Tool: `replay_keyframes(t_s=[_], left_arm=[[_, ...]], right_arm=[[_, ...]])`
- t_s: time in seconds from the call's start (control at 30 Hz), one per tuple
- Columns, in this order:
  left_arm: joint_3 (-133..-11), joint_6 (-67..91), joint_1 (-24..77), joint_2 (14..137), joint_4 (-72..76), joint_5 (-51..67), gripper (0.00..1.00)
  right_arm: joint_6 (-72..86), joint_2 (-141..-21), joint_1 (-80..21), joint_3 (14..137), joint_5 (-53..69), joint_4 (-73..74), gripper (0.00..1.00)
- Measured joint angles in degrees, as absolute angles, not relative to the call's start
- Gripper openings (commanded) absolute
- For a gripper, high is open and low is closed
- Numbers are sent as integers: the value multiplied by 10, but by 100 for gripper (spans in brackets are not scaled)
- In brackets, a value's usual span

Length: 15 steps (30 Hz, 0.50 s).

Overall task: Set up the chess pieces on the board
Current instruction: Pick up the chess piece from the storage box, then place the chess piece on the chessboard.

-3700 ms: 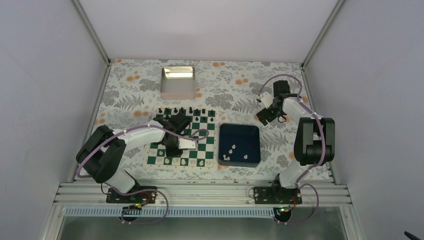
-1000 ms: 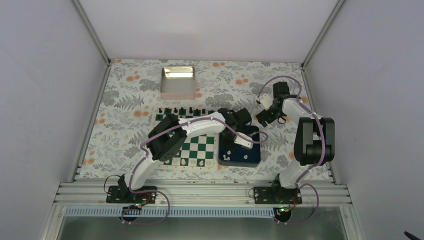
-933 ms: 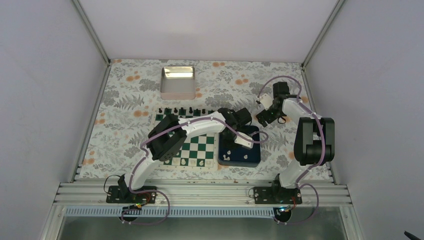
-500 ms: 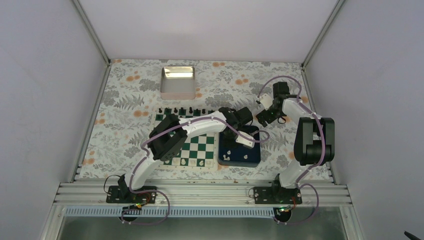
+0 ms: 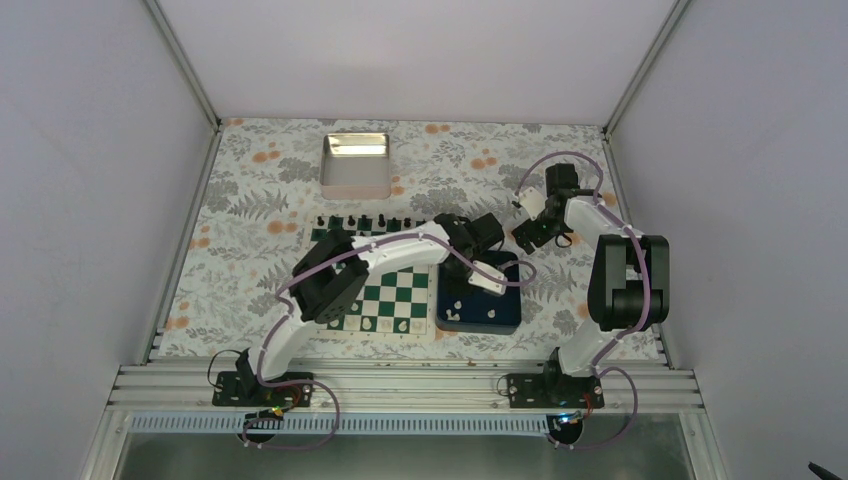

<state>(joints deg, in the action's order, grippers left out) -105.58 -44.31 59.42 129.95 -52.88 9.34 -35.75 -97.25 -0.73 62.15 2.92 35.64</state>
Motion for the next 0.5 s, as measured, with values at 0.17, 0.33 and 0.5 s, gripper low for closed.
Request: replay_keyframes(t_s=[0.17, 0.33, 0.5], left_arm=[[-1017, -441, 590, 1219, -545, 59, 6], [-923, -431, 559, 1067, -543, 30, 6], [-797, -414, 515, 963, -537, 17, 6]], right_arm=[[-357, -973, -7, 622, 29, 356, 100], [-357, -973, -7, 622, 29, 356, 100], [-357, -973, -7, 622, 29, 357, 100]])
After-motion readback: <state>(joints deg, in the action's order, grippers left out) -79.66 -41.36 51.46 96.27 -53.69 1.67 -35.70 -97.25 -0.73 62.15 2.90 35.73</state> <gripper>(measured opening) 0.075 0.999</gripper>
